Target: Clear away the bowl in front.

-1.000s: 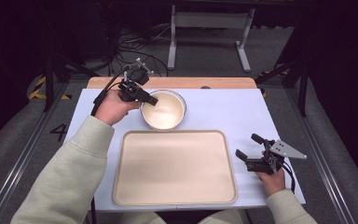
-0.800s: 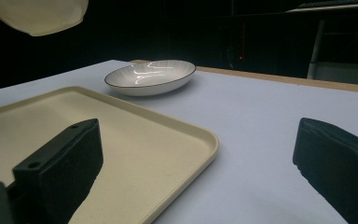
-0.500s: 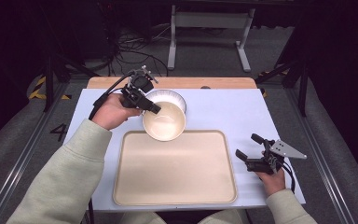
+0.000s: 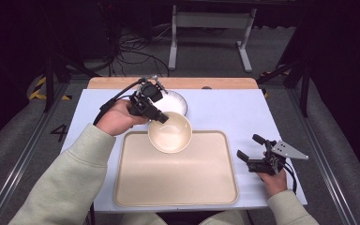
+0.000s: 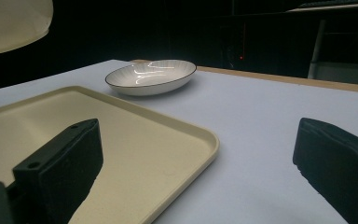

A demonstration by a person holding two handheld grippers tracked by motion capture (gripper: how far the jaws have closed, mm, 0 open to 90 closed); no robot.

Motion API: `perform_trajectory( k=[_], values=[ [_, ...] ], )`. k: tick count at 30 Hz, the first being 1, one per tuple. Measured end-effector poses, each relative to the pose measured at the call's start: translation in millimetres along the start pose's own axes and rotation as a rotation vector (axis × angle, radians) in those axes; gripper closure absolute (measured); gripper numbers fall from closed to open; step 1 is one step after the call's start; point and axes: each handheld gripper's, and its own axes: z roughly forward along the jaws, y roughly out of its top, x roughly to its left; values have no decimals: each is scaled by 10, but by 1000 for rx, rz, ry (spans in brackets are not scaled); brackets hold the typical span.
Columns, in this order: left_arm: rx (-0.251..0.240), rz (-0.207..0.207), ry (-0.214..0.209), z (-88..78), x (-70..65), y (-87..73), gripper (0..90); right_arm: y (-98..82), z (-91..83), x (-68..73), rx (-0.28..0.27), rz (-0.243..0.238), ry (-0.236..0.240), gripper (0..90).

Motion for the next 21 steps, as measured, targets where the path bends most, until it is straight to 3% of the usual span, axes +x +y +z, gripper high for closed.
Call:
perform_trajectory(
  k=[21],
  values=[
    [54,70,-43,305,-144,-58,820,1,5,4,4,-8,3,17]
  ],
)
